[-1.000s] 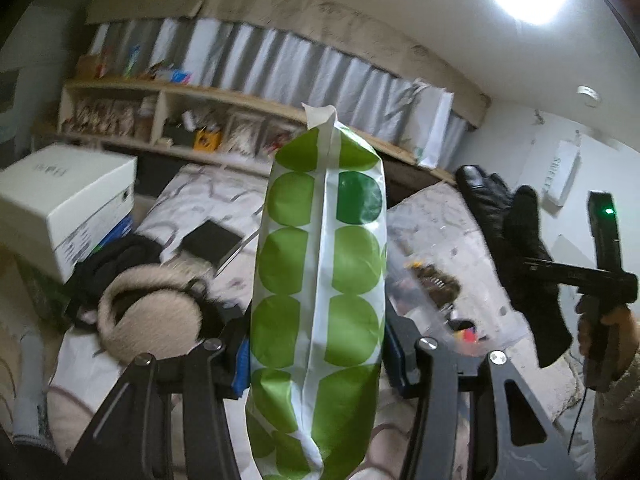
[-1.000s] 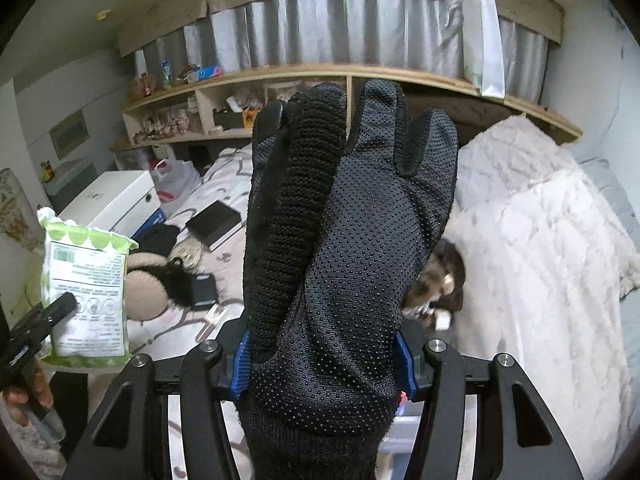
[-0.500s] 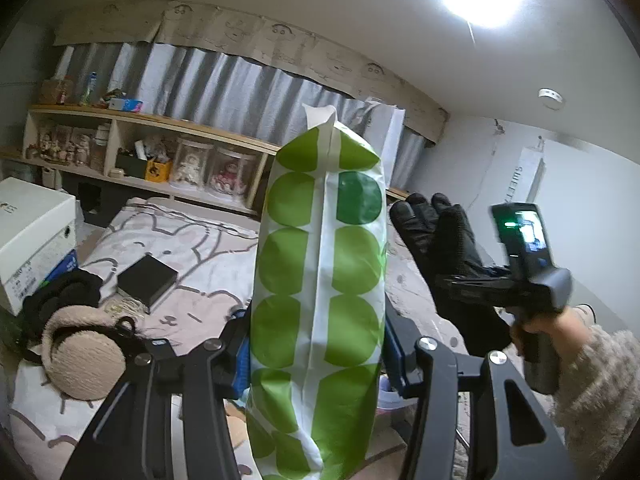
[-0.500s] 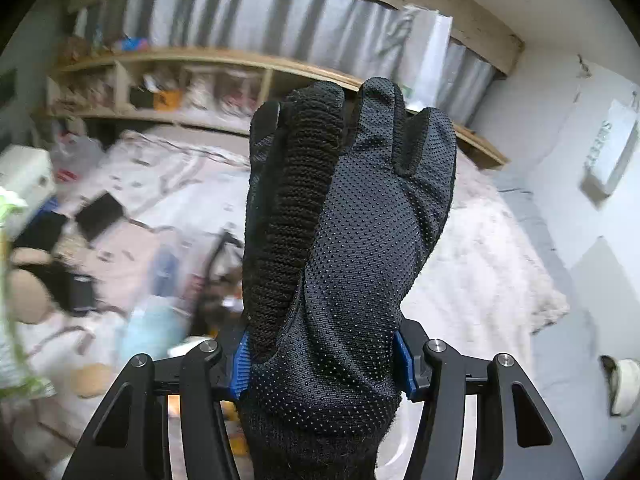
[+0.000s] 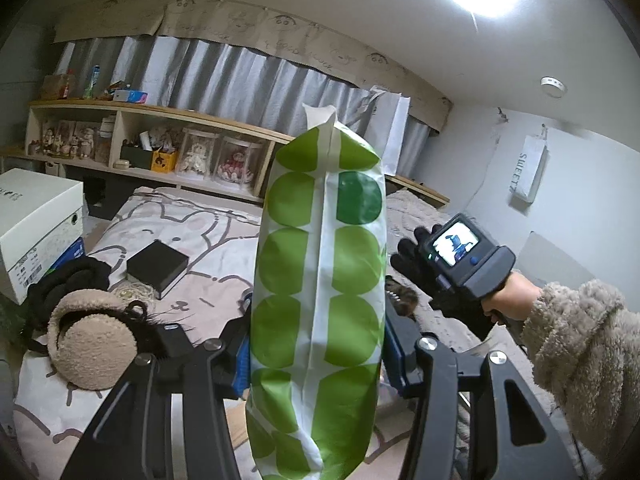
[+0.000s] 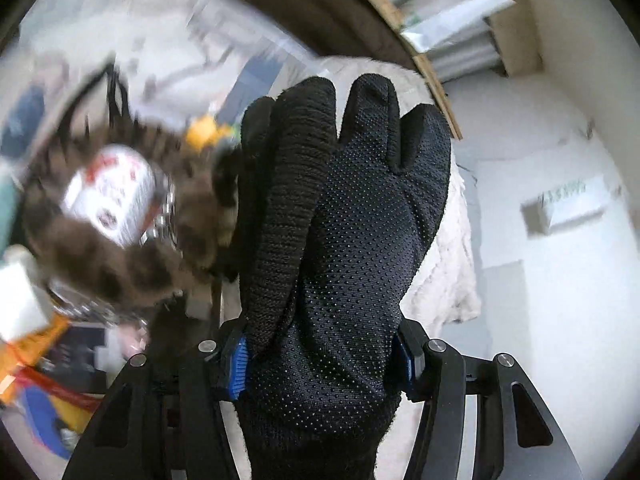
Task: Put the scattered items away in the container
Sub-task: 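Carry the glove over the clear plastic box with the right gripper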
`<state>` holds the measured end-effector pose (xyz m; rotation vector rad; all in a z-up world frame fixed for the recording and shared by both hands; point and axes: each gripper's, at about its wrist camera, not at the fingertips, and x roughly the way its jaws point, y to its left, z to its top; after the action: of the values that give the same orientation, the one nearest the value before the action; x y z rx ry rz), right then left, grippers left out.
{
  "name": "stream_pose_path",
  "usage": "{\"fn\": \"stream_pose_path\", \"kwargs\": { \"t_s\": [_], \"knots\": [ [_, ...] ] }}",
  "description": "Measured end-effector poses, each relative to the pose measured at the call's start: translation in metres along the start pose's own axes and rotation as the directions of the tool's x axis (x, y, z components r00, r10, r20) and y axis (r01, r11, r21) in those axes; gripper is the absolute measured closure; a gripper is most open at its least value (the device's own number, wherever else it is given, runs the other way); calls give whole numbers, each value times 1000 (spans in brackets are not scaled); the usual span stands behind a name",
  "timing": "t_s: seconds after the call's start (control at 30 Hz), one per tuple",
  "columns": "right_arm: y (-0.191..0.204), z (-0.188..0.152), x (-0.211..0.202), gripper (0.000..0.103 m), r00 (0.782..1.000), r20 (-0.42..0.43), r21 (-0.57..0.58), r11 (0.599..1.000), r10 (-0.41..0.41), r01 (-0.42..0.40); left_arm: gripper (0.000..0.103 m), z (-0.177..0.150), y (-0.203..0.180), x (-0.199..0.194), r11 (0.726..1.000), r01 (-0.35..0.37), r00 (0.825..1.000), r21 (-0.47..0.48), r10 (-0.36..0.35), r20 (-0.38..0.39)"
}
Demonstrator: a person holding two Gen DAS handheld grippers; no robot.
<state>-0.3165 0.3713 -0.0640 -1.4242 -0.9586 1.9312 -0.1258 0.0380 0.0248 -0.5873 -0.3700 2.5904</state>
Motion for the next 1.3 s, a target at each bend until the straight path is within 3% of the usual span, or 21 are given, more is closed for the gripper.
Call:
{"fn": "stream_pose_path", "kwargs": {
  "t_s": [0.17, 0.23, 0.4, 0.57, 0.7, 0.8, 0.87, 0.93, 0.97, 1.03, 1.3],
  "knots": [
    [21, 7, 27, 35, 991, -89, -128, 988, -97, 85, 51, -2, 12, 6, 1000, -5, 1000, -16, 4, -17],
    [23, 7, 31, 22, 992, -101, -147, 987, -77, 62, 51, -4, 15, 7, 1000, -5, 1000, -22, 4, -21],
    [25, -1, 15, 17, 998, -55, -222, 975, -30, 17, 51, -4, 19, 11, 1000, -5, 1000, -31, 4, -30],
    [0, -7, -18, 17, 994, 1, -199, 974, 113, -110, 51, -8, 18, 13, 999, 1, 999, -33, -3, -43],
    [-24, -4, -36, 17, 967, 19, -118, 961, 254, -250, 51, -9, 15, 14, 999, 10, 999, -31, -12, -51],
    [-37, -5, -36, 17, 953, 7, -61, 952, 301, -300, 51, -10, 14, 12, 1000, 11, 999, -28, -12, -50],
    [-47, -5, -32, 22, 941, -7, -17, 941, 338, -338, 51, -10, 14, 10, 1000, 10, 999, -27, -11, -49],
    [-53, -4, -22, 75, 924, -28, 34, 925, 380, -380, 51, -9, 16, 10, 1000, 8, 999, -30, -9, -47],
    [-51, -2, -19, 81, 917, -44, 53, 918, 396, -394, 51, -8, 17, 9, 999, 8, 999, -32, -9, -46],
    [-44, -8, -17, 83, 911, -61, 39, 913, 408, -407, 51, -8, 19, 9, 999, 7, 999, -34, -9, -44],
    [-17, -11, 5, 83, 925, -140, -10, 933, 354, -359, 51, -13, 19, 14, 1000, 7, 998, -30, -9, -62]
  ]
}}
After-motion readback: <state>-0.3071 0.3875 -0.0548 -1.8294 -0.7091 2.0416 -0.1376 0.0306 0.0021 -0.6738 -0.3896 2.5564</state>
